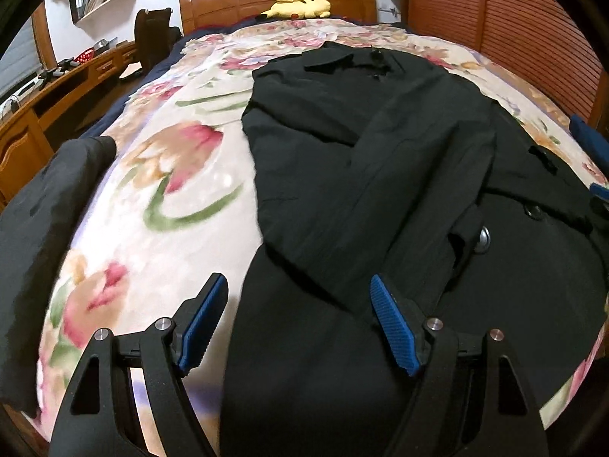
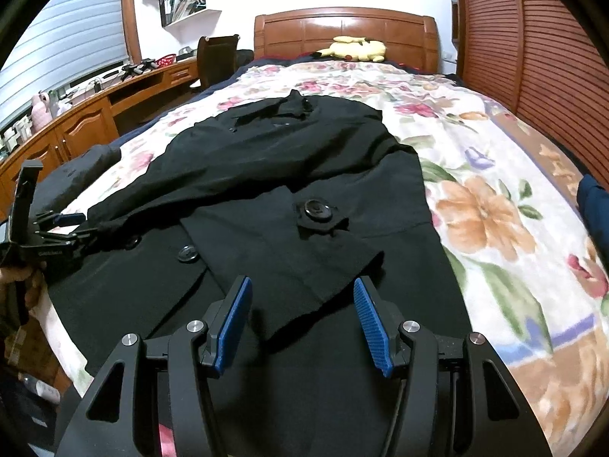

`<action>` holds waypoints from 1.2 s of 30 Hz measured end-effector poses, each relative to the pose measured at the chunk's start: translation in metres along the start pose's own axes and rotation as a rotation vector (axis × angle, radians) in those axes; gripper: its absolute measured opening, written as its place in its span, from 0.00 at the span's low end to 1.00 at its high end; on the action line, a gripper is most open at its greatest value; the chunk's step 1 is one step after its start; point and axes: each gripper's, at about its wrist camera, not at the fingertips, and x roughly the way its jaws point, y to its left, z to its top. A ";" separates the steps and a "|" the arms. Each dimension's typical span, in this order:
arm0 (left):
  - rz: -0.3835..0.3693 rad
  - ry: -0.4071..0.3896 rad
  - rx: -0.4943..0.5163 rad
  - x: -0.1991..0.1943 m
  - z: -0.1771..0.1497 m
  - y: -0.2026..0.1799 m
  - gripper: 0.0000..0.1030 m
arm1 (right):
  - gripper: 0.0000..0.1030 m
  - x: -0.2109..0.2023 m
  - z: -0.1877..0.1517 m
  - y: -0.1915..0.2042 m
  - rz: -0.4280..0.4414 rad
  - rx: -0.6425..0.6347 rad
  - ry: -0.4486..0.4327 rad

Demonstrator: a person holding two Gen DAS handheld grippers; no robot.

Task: Fold large clothes

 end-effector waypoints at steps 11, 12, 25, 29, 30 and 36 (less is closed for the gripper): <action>-0.026 -0.053 -0.044 -0.031 -0.041 0.034 0.76 | 0.56 0.011 0.001 0.012 0.001 -0.026 0.006; -0.028 -0.055 -0.049 -0.032 -0.042 0.036 0.76 | 0.56 0.012 0.001 0.012 0.000 -0.027 0.007; -0.071 -0.087 -0.061 -0.046 -0.057 0.050 0.70 | 0.56 -0.030 -0.008 0.000 -0.041 -0.113 0.020; -0.090 -0.105 -0.075 -0.050 -0.061 0.053 0.59 | 0.56 -0.033 -0.018 -0.023 -0.093 -0.118 0.073; -0.093 -0.107 -0.078 -0.051 -0.062 0.053 0.57 | 0.56 -0.033 -0.020 -0.028 -0.097 -0.110 0.085; -0.110 -0.113 -0.078 -0.054 -0.065 0.051 0.49 | 0.56 -0.027 -0.035 -0.054 -0.095 -0.050 0.134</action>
